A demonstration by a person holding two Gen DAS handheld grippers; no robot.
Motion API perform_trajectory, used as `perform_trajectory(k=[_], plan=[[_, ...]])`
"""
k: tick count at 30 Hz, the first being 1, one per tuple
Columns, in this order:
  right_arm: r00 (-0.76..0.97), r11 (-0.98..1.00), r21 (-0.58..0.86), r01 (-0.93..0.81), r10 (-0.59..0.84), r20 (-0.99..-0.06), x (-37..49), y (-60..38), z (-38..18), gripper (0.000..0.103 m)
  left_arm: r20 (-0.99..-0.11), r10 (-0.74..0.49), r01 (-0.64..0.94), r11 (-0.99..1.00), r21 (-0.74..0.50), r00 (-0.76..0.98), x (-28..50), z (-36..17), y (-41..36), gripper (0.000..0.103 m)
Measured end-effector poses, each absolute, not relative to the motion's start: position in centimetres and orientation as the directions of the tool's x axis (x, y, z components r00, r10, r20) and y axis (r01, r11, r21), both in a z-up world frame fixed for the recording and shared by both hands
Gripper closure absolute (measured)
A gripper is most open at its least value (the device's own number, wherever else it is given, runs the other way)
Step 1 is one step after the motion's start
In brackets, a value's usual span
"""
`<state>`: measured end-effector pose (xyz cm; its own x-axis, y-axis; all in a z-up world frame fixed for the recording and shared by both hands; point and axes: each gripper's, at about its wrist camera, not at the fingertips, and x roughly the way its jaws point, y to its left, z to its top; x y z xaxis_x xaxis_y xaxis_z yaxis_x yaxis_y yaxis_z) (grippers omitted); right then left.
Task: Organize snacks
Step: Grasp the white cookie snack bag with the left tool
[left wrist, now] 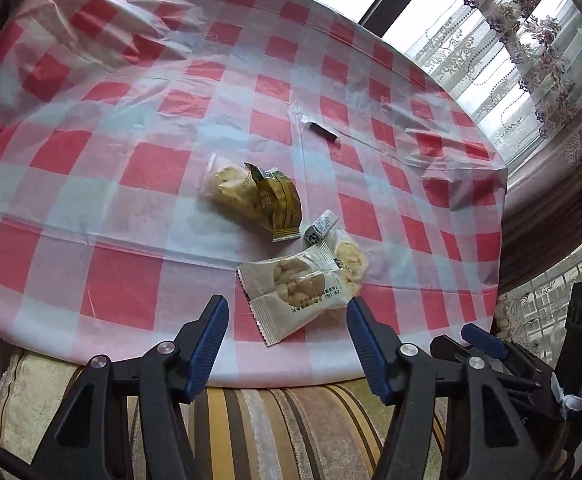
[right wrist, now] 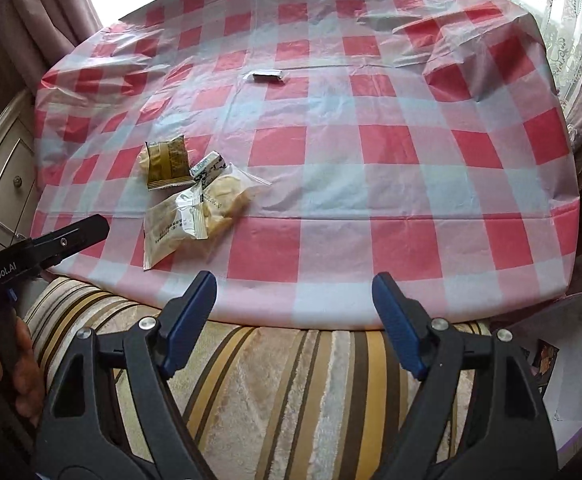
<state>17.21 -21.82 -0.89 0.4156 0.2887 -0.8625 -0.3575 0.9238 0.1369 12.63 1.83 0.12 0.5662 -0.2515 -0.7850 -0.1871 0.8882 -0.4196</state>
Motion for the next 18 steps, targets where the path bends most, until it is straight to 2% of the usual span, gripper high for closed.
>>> perform_trajectory(k=[8,13,18], plan=[[0.373,0.929,0.145,-0.339,0.274,-0.886,19.0,-20.6,-1.8,0.021,-0.866,-0.254,-0.024,0.956,-0.293,0.431,16.4,-1.8,-0.3,0.040],[0.350,0.934,0.153,-0.324,0.268,-0.897,20.0,-20.3,-2.5,0.021,-0.899,-0.206,0.092,0.978,-0.185,0.386,18.1,-2.5,-1.7,0.034],[0.340,0.936,0.157,-0.315,0.266,-0.902,20.8,-20.0,-2.9,0.021,-0.904,-0.220,0.199,0.968,-0.154,0.367,19.2,-3.2,-2.4,0.030]])
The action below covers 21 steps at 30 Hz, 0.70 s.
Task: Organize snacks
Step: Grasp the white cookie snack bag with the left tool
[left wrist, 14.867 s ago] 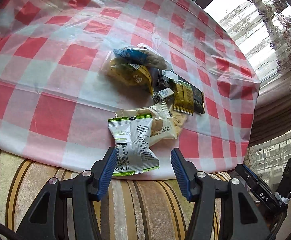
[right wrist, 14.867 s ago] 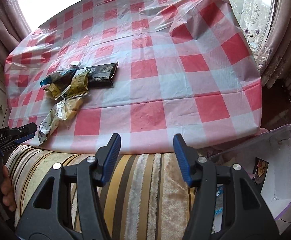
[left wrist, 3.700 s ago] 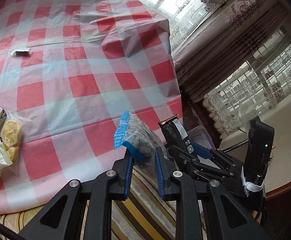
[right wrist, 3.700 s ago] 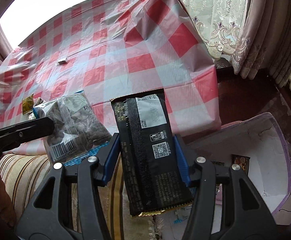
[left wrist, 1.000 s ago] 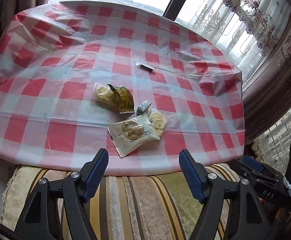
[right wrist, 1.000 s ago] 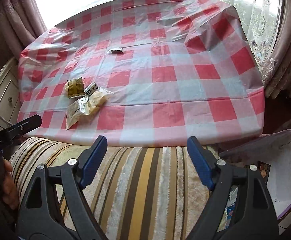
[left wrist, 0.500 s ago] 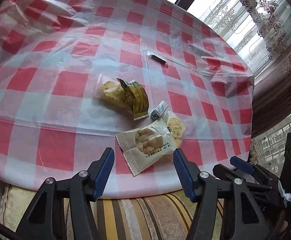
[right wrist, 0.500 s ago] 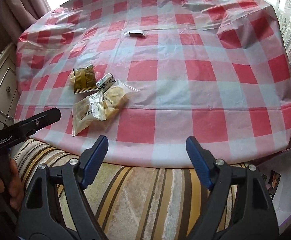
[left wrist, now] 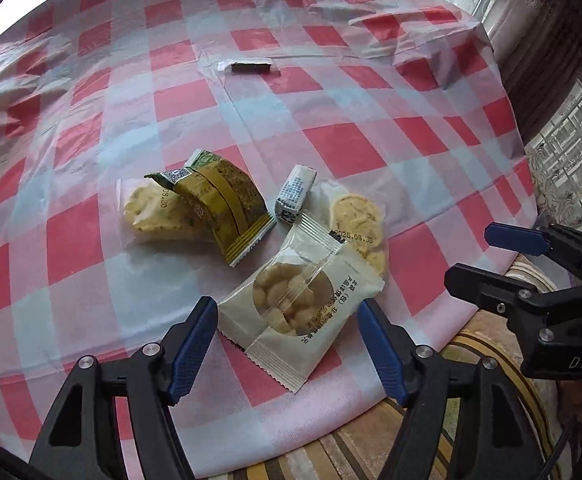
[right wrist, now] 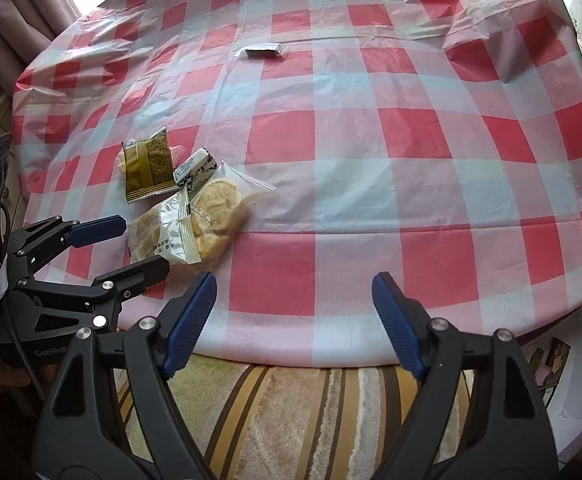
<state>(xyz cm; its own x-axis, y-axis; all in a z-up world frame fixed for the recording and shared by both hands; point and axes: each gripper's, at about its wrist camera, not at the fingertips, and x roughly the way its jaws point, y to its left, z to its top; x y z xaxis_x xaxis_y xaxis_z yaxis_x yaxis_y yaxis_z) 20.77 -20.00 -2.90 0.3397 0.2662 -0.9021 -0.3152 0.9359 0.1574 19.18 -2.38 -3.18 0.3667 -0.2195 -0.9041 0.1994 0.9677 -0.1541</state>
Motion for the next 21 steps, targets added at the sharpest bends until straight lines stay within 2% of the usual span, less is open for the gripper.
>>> perform_trajectory(k=[4,10,13,15,17,21], plan=[[0.332,0.936,0.155,-0.315,0.262,-0.906,21.3,-19.5,-3.2,0.021,-0.897,-0.222,0.247,0.960,-0.133,0.382,20.0,-3.3,-2.3,0.029],[0.332,0.936,0.143,-0.321,0.252,-0.909,22.0,-18.4,-3.4,0.021,-0.878,-0.279,0.276,0.944,-0.178,0.388,20.9,-3.7,-1.9,0.031],[0.328,0.935,0.134,-0.329,0.247,-0.912,22.2,-17.7,-3.6,0.021,-0.863,-0.307,0.263,0.941,-0.213,0.400,21.0,-3.6,-1.4,0.042],[0.331,0.933,0.126,-0.338,0.243,-0.912,22.3,-17.2,-3.6,0.021,-0.856,-0.331,0.244,0.937,-0.249,0.397,21.1,-3.6,-0.9,0.085],[0.337,0.931,0.120,-0.345,0.242,-0.910,22.3,-16.7,-3.5,0.021,-0.850,-0.346,0.217,0.935,-0.279,0.397,21.2,-3.9,-0.3,0.091],[0.341,0.930,0.113,-0.350,0.239,-0.909,22.6,-15.8,-3.5,0.021,-0.844,-0.350,0.200,0.936,-0.291,0.407,21.1,-3.8,0.1,0.091]])
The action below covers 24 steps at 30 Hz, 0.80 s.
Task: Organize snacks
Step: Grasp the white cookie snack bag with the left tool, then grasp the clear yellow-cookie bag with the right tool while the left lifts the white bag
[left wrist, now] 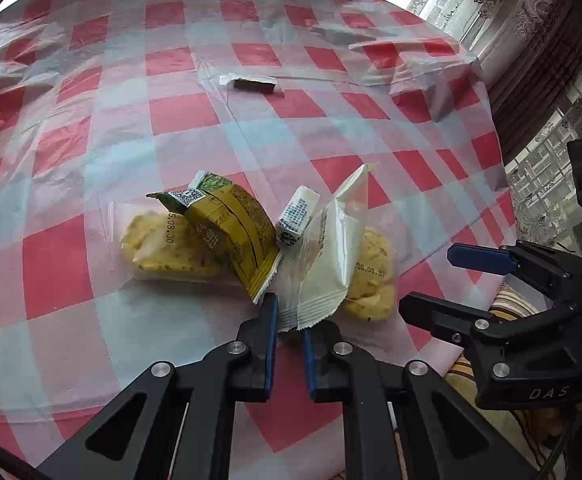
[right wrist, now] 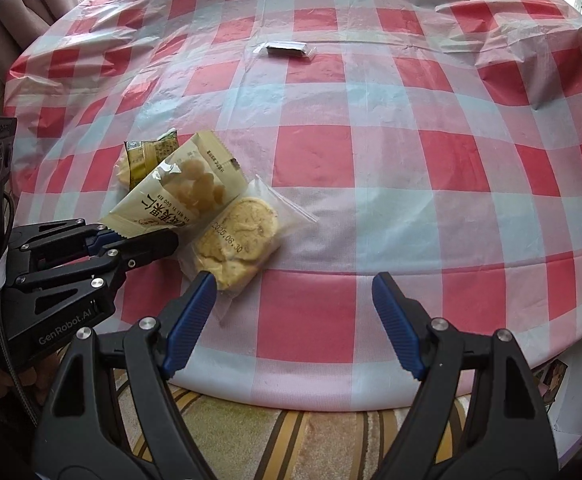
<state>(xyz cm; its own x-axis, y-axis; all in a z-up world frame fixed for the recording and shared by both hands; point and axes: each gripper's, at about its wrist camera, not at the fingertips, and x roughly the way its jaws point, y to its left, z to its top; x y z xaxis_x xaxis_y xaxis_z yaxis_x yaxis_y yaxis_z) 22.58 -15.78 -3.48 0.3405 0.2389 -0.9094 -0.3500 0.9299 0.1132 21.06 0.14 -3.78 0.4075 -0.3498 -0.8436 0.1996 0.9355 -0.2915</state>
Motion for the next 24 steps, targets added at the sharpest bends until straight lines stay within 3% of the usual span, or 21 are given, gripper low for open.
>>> perform_trajectory(k=[4,6,14,18,24], plan=[[0.339,0.927,0.098,-0.363,0.229,-0.913,23.0,-14.6,-3.8,0.021,-0.838,-0.347,0.187,0.937,-0.294,0.421,21.1,-3.5,0.4,0.085],[0.335,0.925,0.093,-0.367,0.225,-0.915,23.2,-14.0,-4.0,0.026,-0.835,-0.330,0.176,0.944,-0.281,0.441,21.0,-3.2,0.5,0.079],[0.326,0.927,0.122,-0.355,0.245,-0.913,24.1,-13.3,-4.4,0.026,-0.820,-0.344,0.125,0.938,-0.324,0.458,21.0,-3.1,2.3,0.078],[0.318,0.929,0.138,-0.343,0.253,-0.914,24.5,-13.0,-4.6,0.026,-0.789,-0.383,0.135,0.921,-0.365,0.480,20.6,-2.6,2.8,0.066],[0.309,0.930,0.134,-0.342,0.246,-0.919,25.0,-12.1,-5.1,0.026,-0.765,-0.392,0.139,0.916,-0.377,0.511,20.3,-1.8,3.0,0.066]])
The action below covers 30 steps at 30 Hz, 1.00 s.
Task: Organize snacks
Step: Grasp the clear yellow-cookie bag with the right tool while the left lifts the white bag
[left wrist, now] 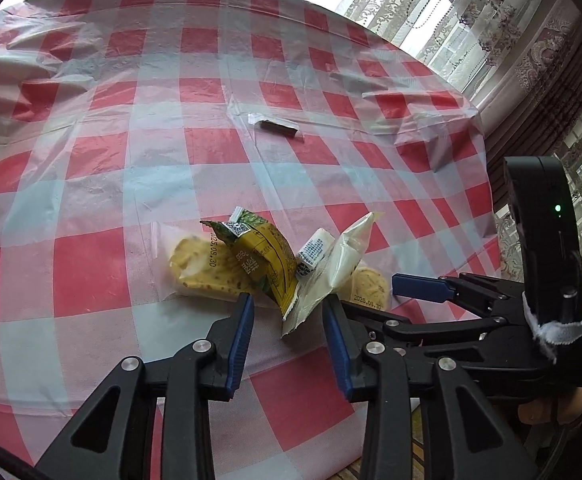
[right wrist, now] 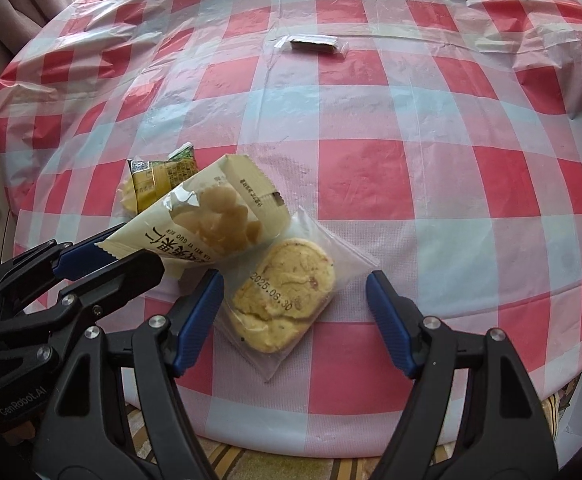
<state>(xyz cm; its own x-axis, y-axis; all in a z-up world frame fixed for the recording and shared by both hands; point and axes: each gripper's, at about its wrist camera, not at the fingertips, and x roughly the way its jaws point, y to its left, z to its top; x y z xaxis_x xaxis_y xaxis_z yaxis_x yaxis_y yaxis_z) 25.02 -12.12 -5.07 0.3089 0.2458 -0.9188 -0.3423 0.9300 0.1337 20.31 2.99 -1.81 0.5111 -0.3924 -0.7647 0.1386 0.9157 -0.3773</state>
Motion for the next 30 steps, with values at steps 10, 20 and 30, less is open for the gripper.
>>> perform_trajectory(k=[10,20,30], plan=[[0.338,0.932,0.023,-0.361,0.154,-0.929,24.5,-11.7,-5.5,0.029,-0.727,-0.416,0.213,0.908,-0.360,0.547,20.4,-0.1,1.4,0.066],[0.354,0.952,0.031,-0.303,0.143,-0.924,24.4,-15.1,-5.2,0.051,-0.780,-0.409,0.239,0.912,-0.333,0.473,21.5,-1.3,-1.0,0.081],[0.357,0.957,0.078,-0.278,0.179,-0.917,23.7,-17.7,-4.8,0.062,-0.773,-0.429,0.231,0.903,-0.361,0.467,20.7,-1.0,-1.7,0.092]])
